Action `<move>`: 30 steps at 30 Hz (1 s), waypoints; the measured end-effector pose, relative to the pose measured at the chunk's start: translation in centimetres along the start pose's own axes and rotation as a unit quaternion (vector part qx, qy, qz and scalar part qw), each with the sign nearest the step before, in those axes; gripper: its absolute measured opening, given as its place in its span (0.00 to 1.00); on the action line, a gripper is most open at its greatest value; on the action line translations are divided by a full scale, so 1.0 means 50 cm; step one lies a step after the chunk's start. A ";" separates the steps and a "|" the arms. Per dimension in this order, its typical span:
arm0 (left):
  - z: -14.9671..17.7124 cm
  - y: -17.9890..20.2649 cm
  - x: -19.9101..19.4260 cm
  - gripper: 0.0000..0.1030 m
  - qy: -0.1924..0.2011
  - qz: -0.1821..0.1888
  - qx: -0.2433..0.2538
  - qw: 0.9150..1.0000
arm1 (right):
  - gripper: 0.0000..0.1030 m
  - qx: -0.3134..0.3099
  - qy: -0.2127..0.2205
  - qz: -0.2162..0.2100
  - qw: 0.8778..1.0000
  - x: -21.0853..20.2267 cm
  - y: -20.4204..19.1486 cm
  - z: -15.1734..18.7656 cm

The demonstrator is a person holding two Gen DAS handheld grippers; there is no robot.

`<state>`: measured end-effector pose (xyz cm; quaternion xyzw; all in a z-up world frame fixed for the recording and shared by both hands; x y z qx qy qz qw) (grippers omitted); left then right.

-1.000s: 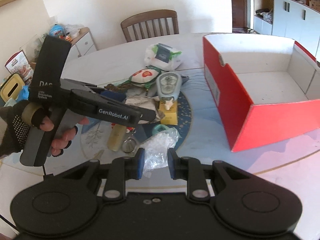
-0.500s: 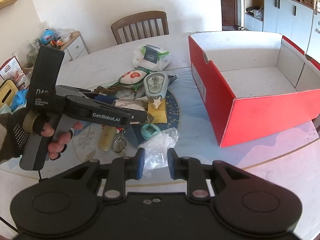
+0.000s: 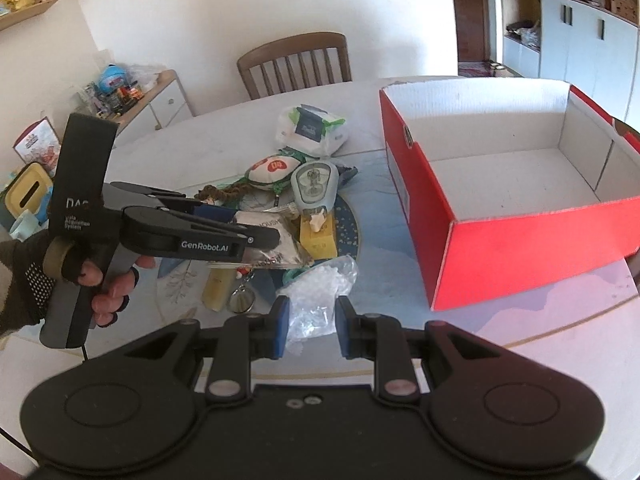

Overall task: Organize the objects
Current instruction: 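Lift the foil bag with left gripper while right gripper lifts plastic bag, then carry both held bags over the open red-and-white shoebox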

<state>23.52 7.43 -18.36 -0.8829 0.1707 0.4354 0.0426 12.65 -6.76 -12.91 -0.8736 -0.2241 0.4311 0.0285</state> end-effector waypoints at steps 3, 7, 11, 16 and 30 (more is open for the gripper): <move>-0.009 0.002 -0.009 0.61 -0.006 -0.015 -0.026 1.000 | 0.22 -0.006 0.000 -0.016 1.000 -0.001 0.013 -0.009; -0.017 0.003 -0.006 0.68 -0.033 -0.037 -0.090 0.995 | 0.22 -0.019 -0.002 -0.041 0.999 -0.004 0.030 -0.014; -0.023 -0.002 0.008 0.68 -0.054 -0.083 -0.154 0.983 | 0.22 -0.043 -0.004 -0.066 0.997 -0.011 0.041 -0.021; -0.021 -0.016 0.026 0.68 -0.068 -0.136 -0.207 0.967 | 0.22 -0.081 -0.003 -0.094 0.992 -0.032 0.052 -0.032; -0.017 -0.014 0.048 0.74 -0.060 -0.191 -0.233 0.951 | 0.22 -0.119 0.005 -0.130 0.984 -0.073 0.098 -0.060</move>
Point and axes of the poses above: each gripper's, at about its wrist camera, not at the fingertips, and x roughly the way its jaws point, y to its right, z to its underside, the point moved 8 cm from there along x, roughly the way its jaws point, and after that the axes turned 1 degree about -y, right-handed, at the moved point
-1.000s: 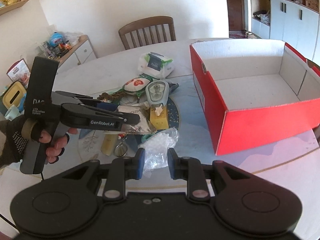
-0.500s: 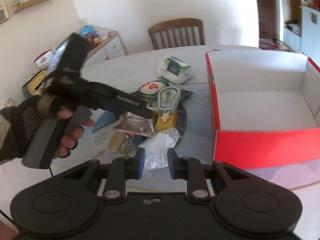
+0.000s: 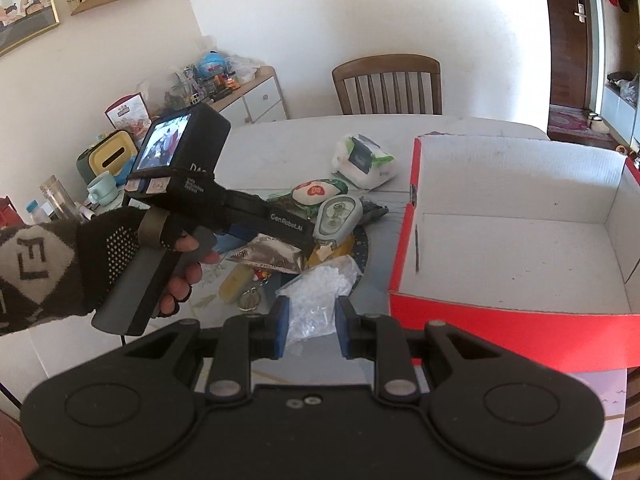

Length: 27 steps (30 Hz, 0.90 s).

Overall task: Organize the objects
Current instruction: 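Carry both held bags over the open red-and-white shoebox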

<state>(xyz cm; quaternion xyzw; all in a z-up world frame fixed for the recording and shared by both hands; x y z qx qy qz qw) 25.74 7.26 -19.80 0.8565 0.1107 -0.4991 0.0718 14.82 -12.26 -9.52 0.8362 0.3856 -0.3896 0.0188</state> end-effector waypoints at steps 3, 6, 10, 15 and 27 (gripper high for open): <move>0.008 0.004 -0.006 0.65 0.014 -0.007 0.009 1.000 | 0.22 -0.001 0.001 -0.002 1.000 -0.004 0.009 0.000; 0.014 0.002 -0.014 0.55 0.023 -0.005 0.003 1.000 | 0.22 -0.002 0.003 -0.004 1.000 -0.007 0.014 -0.002; 0.020 0.009 -0.023 0.53 0.029 -0.007 0.025 0.999 | 0.22 -0.006 0.003 -0.008 1.000 -0.007 0.018 -0.005; 0.016 0.009 -0.027 0.76 0.023 -0.021 0.033 0.999 | 0.22 -0.004 0.004 -0.013 1.000 -0.005 0.021 -0.010; 0.021 0.007 0.008 0.68 -0.001 -0.028 0.008 1.000 | 0.22 0.008 0.011 -0.010 1.000 -0.012 0.034 -0.015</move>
Point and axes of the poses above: each gripper's, at about its wrist camera, not at the fingertips, and x roughly the way its jaws point, y to its right, z to its underside, the point moved 8 cm from there along x, roughly the way its jaws point, and after that the axes turned 1 degree about -y, right-handed, at the moved point
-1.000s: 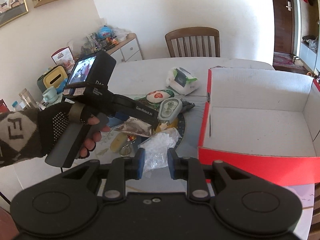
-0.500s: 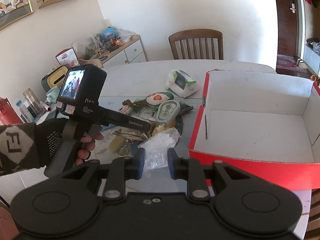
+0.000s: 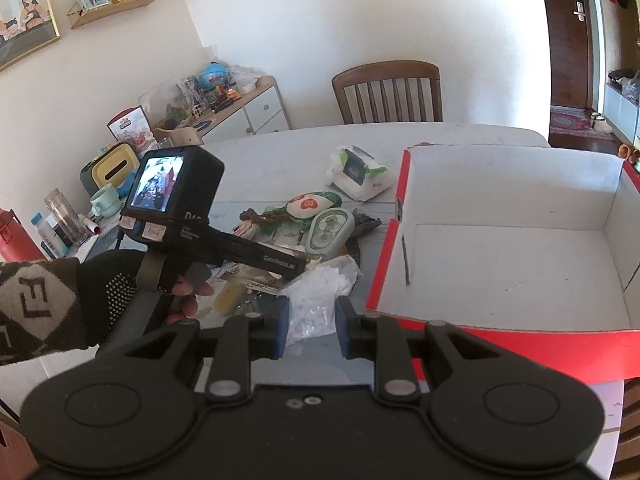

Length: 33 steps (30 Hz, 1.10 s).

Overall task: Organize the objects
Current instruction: 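Carry both held bags over the open red-and-white shoebox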

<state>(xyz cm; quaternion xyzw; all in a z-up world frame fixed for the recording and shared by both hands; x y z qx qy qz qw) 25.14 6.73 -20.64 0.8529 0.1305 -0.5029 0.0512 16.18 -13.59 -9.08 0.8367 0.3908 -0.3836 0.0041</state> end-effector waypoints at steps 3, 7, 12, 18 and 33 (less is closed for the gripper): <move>-0.001 0.001 -0.006 0.56 0.003 0.005 0.000 1.000 | 0.22 0.003 0.001 0.002 1.000 -0.002 0.004 -0.001; -0.001 -0.003 -0.015 0.52 0.010 0.011 -0.007 1.000 | 0.22 0.002 0.004 0.002 1.000 -0.002 0.006 -0.008; -0.013 -0.004 -0.062 0.52 0.032 0.018 -0.002 0.999 | 0.22 0.001 0.010 0.003 1.000 -0.005 0.012 -0.021; -0.031 0.009 -0.139 0.53 0.063 0.034 0.010 0.997 | 0.22 0.005 0.021 0.005 1.000 -0.010 0.026 -0.040; -0.090 0.189 -0.245 0.53 0.102 0.133 0.082 0.983 | 0.22 0.024 0.049 0.065 0.996 -0.044 0.134 -0.073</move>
Point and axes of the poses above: each gripper's, at about its wrist camera, not at the fingertips, and x roughly the way its jaws point, y to its right, z to its underside, the point moved 8 cm from there along x, roughly the way its jaws point, and after that the axes turned 1 degree about -y, right-handed, at the moved point
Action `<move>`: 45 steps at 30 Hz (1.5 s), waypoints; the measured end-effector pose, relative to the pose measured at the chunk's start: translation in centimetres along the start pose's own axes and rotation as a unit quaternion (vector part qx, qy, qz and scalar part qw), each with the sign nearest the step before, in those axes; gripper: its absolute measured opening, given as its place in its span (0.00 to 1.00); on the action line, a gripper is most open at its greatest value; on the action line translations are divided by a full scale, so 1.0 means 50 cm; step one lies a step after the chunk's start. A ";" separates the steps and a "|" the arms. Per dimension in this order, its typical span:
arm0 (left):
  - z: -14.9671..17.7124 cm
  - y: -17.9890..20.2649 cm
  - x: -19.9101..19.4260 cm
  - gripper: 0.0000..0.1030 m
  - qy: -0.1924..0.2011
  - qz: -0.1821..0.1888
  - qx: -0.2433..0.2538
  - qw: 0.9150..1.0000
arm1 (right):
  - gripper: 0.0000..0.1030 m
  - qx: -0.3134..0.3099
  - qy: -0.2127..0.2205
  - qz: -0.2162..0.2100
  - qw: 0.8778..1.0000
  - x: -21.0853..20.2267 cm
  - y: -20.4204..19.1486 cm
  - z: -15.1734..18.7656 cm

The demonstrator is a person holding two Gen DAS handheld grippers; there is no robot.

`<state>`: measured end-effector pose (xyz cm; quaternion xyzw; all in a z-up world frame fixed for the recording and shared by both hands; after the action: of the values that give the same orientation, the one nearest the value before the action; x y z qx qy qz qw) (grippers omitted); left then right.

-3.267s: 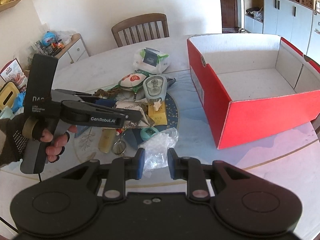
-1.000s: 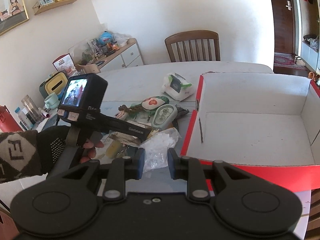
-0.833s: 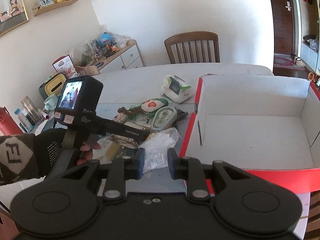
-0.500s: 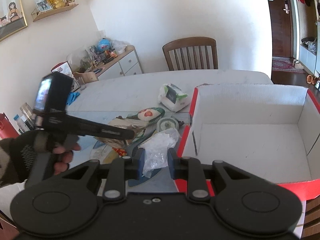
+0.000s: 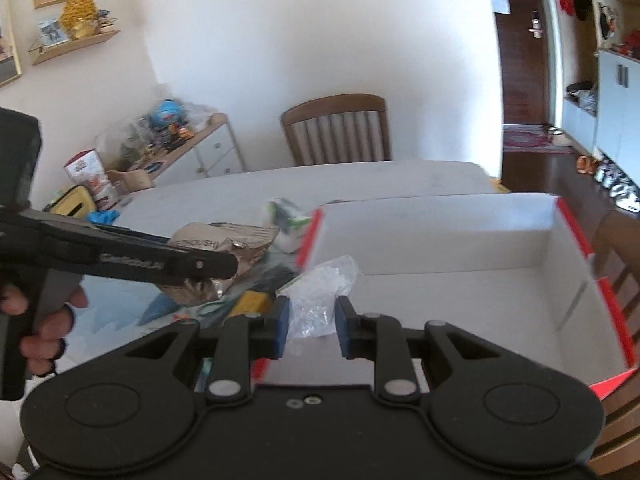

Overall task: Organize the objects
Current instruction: 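Carry both held bags over the open red-and-white shoebox, then open left gripper to drop foil bag while right gripper releases plastic bag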

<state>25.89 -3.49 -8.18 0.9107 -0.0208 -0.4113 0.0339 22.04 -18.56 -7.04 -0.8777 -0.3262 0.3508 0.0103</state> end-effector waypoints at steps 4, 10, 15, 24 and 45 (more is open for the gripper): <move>-0.021 0.064 0.018 0.53 0.001 0.024 0.022 0.999 | 0.22 0.010 -0.001 0.032 0.999 -0.005 0.055 0.001; -0.045 0.148 0.057 0.53 -0.005 0.046 0.052 0.998 | 0.22 0.022 -0.001 0.070 0.997 -0.013 0.122 0.005; -0.059 0.189 0.106 0.53 -0.017 0.055 0.061 0.996 | 0.22 0.030 -0.007 0.095 0.995 -0.010 0.168 0.006; -0.041 0.211 0.237 0.53 -0.084 0.047 0.068 0.993 | 0.22 0.019 -0.077 0.125 0.989 0.049 0.212 0.034; 0.004 0.211 0.316 0.63 -0.155 0.062 0.059 0.984 | 0.27 0.036 -0.114 0.099 0.988 0.051 0.231 0.048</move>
<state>36.06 -15.06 -19.30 0.8330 -0.1061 -0.5429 0.0017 28.45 -26.70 -13.27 -0.8589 -0.2242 0.4594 -0.0303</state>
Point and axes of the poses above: each gripper's, at about its wrist camera, not at the fingertips, and x roughly the way its jaws point, y to its right, z to its underside, the point moved 8 cm from there along x, roughly the way its jaws point, and after that the axes turned 1 degree about -y, right-handed, at the moved point
